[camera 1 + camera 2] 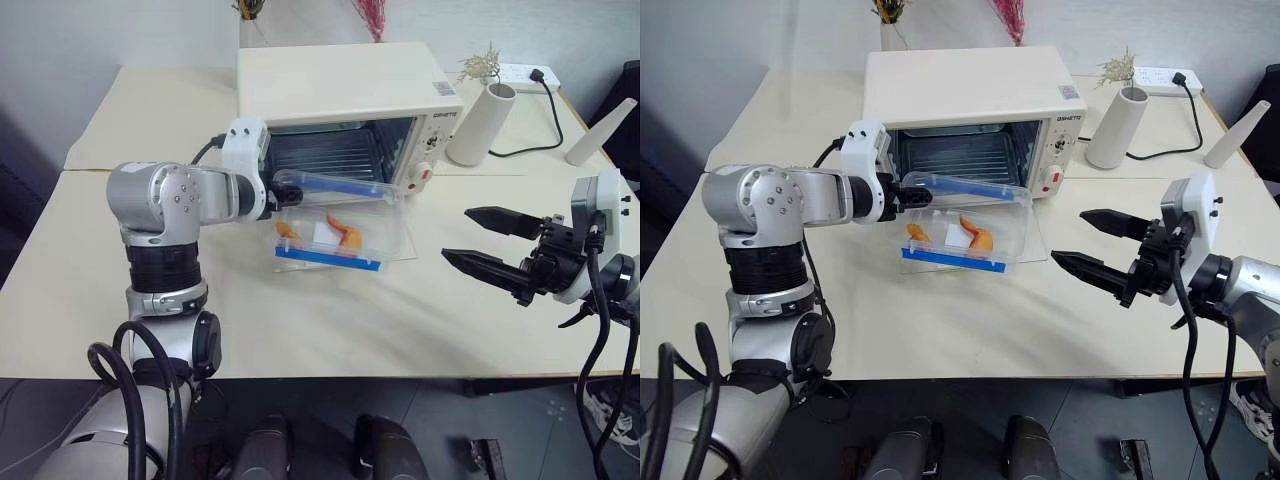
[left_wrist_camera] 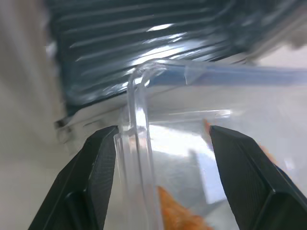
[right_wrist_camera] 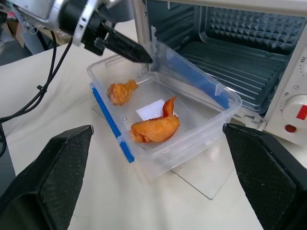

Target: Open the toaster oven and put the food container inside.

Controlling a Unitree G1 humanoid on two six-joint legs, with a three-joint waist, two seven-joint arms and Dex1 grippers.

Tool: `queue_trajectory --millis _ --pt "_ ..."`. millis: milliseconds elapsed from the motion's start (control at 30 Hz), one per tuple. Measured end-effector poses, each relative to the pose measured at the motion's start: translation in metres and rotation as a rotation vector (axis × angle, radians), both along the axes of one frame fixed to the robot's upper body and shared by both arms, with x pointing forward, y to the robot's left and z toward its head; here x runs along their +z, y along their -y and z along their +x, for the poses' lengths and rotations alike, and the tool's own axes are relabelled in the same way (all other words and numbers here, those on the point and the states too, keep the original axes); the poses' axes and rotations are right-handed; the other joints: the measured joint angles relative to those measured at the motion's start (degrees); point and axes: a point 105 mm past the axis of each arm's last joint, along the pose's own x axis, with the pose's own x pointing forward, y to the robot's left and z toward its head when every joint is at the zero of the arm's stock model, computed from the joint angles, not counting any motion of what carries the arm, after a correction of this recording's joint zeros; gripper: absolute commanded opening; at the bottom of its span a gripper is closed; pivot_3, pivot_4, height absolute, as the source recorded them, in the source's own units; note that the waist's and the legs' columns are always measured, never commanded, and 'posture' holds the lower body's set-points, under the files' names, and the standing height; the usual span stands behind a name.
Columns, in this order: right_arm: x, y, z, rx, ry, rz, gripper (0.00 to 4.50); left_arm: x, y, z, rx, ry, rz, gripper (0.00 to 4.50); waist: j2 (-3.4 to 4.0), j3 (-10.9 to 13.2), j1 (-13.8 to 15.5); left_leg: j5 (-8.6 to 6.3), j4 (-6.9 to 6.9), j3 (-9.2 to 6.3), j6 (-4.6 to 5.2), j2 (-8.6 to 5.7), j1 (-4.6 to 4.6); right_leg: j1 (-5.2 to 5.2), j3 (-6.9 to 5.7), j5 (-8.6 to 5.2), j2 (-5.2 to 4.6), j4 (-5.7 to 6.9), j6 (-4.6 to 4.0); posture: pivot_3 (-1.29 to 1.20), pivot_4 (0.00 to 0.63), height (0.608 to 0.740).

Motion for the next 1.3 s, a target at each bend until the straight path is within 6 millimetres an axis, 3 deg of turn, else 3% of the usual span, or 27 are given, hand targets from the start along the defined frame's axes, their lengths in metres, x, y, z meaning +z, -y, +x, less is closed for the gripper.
queue_trajectory --millis 133,233,367,433,533,667,800,933,1100,1200,1300 --pt "0.001 0.001 0.0 0.0 0.0 -0.014 4.5 0.028 -0.007 -0.008 -0.073 0.117 -0.089 3.19 0.0 0.0 -0.35 0.0 0.0 0.0 0.0 0.01 0.01 0.0 0.0 0.0 0.0 0.01 0.0 0.0 0.15 0.74" --pt "0.003 0.001 0.0 0.005 0.006 -0.024 4.5 0.048 -0.025 -0.016 -0.135 0.218 -0.118 3.19 0.01 0.0 -0.71 0.0 -0.03 0.03 -0.01 0.04 0.07 0.0 0.02 0.0 0.04 0.02 0.0 0.0 0.15 0.74" --pt "0.004 0.0 0.0 0.012 0.007 -0.024 4.5 0.05 -0.045 -0.019 -0.145 0.255 -0.13 3.19 0.01 0.0 -0.59 0.0 -0.01 0.03 -0.01 0.04 0.05 0.0 0.02 0.0 0.04 0.01 0.0 0.0 0.15 0.74" --pt "0.003 -0.001 0.0 0.018 -0.004 -0.026 4.5 0.053 -0.054 -0.031 -0.226 0.273 -0.166 3.19 0.01 0.0 -0.6 0.0 -0.01 0.02 0.0 0.04 0.03 0.0 0.01 0.0 0.03 0.0 0.0 0.0 0.15 0.74" --pt "0.003 -0.003 -0.003 0.044 -0.025 -0.02 4.13 0.056 -0.057 -0.055 -0.396 0.297 -0.186 2.64 0.01 0.0 -0.55 0.0 -0.01 0.01 0.0 0.04 0.03 0.0 0.0 0.0 0.03 -0.01 0.0 0.0 0.15 0.74" --pt "0.002 -0.017 -0.016 0.126 -0.056 -0.007 2.86 0.041 -0.057 -0.089 -0.633 0.236 -0.244 1.36 0.02 0.0 -0.6 0.0 -0.01 0.01 0.0 0.06 0.04 0.0 0.01 -0.01 0.04 0.01 -0.01 0.0 0.15 0.74" --pt "-0.01 -0.032 -0.032 0.207 -0.108 -0.019 1.44 0.012 -0.054 -0.115 -0.814 0.13 -0.164 0.06 0.02 0.0 -0.49 -0.01 -0.01 0.02 0.02 0.04 0.05 0.02 0.03 -0.01 0.03 -0.02 -0.02 0.0 0.15 0.74" --pt "-0.027 -0.044 -0.04 0.261 -0.173 -0.038 0.04 -0.014 -0.048 -0.124 -0.935 0.092 -0.067 0.0 0.02 0.0 -0.48 -0.02 0.0 0.03 0.05 0.04 0.07 0.07 0.05 -0.01 0.03 -0.04 -0.02 0.0 0.15 0.74" --pt "-0.053 -0.053 -0.037 0.278 -0.214 -0.096 0.04 -0.041 -0.04 -0.115 -0.993 0.109 0.077 0.0 0.02 0.0 -0.48 -0.04 0.0 0.04 0.09 0.03 0.07 0.06 0.06 -0.02 0.04 -0.04 -0.04 0.0 0.15 0.74" --pt "-0.068 -0.049 -0.021 0.242 -0.223 -0.146 0.04 -0.054 -0.032 -0.106 -0.99 0.109 0.088 0.0 0.02 0.0 -0.51 -0.04 0.02 0.05 0.13 0.02 0.04 0.05 0.06 -0.02 0.04 -0.04 -0.03 0.0 0.15 0.74" --pt "-0.071 -0.042 -0.002 0.215 -0.201 -0.173 0.04 -0.057 -0.027 -0.101 -0.989 0.127 0.096 0.0 0.02 0.0 -0.58 -0.05 0.02 0.05 0.15 0.04 0.03 0.03 0.04 -0.02 0.04 -0.03 -0.03 0.0 0.15 0.74"
